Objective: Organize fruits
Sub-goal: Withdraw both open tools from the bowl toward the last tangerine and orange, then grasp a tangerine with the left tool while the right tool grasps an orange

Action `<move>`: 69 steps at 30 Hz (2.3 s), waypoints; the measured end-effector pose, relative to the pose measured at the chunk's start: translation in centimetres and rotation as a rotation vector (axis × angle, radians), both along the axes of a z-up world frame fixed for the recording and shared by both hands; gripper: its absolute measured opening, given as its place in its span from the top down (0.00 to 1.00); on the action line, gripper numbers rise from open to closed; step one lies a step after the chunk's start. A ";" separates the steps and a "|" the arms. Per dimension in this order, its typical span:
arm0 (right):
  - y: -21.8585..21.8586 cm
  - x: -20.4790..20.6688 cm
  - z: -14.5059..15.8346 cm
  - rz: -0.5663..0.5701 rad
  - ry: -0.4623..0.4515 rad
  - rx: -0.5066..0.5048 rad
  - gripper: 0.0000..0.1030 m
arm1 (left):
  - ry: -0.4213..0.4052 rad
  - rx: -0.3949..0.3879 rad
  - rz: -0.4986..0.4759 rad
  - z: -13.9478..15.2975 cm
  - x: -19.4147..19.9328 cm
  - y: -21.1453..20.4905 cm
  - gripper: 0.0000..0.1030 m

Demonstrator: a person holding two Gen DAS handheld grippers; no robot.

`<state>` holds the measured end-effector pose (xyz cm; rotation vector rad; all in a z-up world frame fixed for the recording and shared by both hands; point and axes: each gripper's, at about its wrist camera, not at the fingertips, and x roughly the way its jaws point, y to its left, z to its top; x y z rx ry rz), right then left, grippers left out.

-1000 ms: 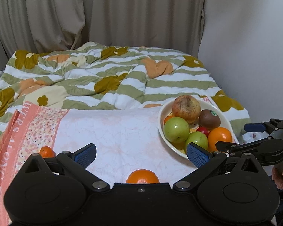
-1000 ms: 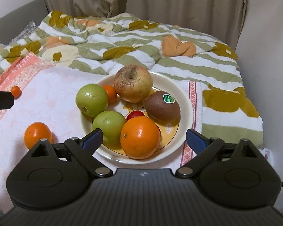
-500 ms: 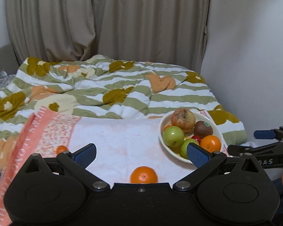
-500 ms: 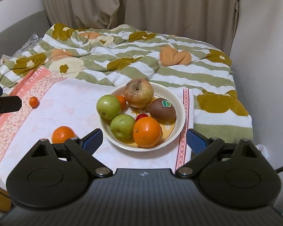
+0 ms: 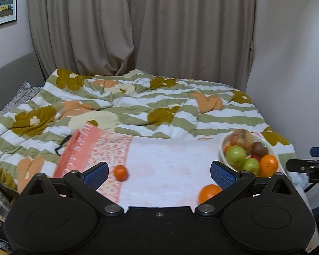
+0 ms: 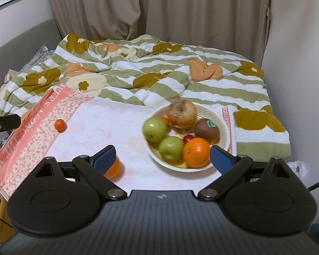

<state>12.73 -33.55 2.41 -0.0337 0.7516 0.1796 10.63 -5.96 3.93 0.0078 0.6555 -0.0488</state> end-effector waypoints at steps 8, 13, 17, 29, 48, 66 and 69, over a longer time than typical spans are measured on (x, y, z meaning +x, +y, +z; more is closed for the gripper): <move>5.5 -0.2 -0.8 -0.127 0.043 0.032 0.00 | 0.019 0.028 -0.067 -1.0 2.1 5.9 0.00; 8.6 0.2 -2.1 -0.224 0.080 0.037 0.00 | 0.097 0.032 -0.120 -2.6 4.8 8.9 0.00; 10.2 0.8 -3.5 -0.295 0.115 0.047 0.00 | 0.153 0.022 -0.178 -4.3 7.2 10.5 0.00; 12.9 4.3 -7.9 -0.385 0.233 0.025 0.00 | 0.283 -0.018 -0.265 -9.1 14.1 11.7 0.02; 13.7 8.3 -14.1 -0.356 0.330 0.044 0.00 | 0.384 0.038 -0.271 -15.5 18.0 9.0 0.55; 14.4 8.5 -14.3 -0.339 0.356 0.035 0.27 | 0.382 0.030 -0.236 -14.6 17.0 10.7 0.62; 14.6 8.1 -13.9 -0.335 0.350 0.052 0.27 | 0.364 0.020 -0.241 -13.8 16.4 10.7 0.62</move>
